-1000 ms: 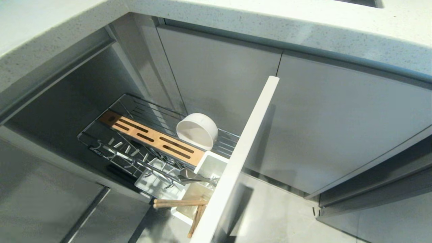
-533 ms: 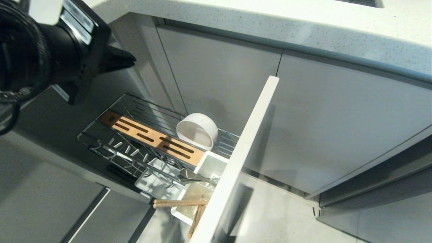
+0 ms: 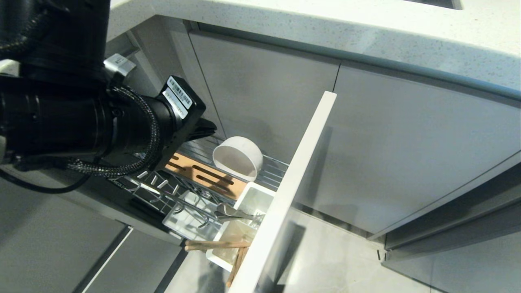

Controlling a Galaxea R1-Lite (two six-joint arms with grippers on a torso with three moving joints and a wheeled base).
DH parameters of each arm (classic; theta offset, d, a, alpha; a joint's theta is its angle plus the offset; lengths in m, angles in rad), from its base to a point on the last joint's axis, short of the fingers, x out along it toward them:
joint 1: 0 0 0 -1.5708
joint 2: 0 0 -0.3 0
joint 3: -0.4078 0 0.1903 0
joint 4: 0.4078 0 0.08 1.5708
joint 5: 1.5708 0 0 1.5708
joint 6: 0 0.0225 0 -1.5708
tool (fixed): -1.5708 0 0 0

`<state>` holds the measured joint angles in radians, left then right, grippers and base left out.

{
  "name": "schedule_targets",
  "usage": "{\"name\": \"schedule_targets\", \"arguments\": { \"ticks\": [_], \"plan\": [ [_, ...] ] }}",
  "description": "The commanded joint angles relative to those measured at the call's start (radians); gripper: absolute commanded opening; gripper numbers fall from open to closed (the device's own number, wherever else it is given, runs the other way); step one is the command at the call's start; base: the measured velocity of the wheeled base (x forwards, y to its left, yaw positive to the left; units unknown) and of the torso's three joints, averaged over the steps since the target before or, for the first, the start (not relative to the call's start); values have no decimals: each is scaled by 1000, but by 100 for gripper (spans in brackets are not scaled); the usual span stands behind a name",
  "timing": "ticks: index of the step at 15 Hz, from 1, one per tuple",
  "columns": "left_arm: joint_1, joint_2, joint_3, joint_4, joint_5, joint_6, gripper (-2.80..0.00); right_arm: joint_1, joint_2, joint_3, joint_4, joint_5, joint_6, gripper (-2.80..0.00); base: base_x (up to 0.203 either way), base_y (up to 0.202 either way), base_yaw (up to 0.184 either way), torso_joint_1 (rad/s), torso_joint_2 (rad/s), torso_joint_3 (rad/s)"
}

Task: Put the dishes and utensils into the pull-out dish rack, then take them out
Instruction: Take the bowl out of the cupboard

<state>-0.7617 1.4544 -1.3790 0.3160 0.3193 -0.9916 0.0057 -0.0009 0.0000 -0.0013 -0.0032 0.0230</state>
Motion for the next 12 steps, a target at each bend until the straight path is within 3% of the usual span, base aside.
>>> {"name": "schedule_targets", "arguments": {
  "ticks": [1, 7, 8, 12],
  "plan": [
    [17, 33, 9, 0, 0, -7, -280, 0, 1, 2, 0, 0, 0, -280, 0, 0, 0, 0, 0, 0],
    [35, 136, 45, -36, 0, -8, -280, 0, 1, 2, 0, 0, 0, -280, 0, 0, 0, 0, 0, 0],
    [43, 147, 60, -78, 0, -7, 0, 0, 1, 2, 0, 0, 0, -280, 0, 0, 0, 0, 0, 0],
    [75, 185, 69, -143, -2, -7, 0, 0, 1, 2, 0, 0, 0, -280, 0, 0, 0, 0, 0, 0]
  ]
}}
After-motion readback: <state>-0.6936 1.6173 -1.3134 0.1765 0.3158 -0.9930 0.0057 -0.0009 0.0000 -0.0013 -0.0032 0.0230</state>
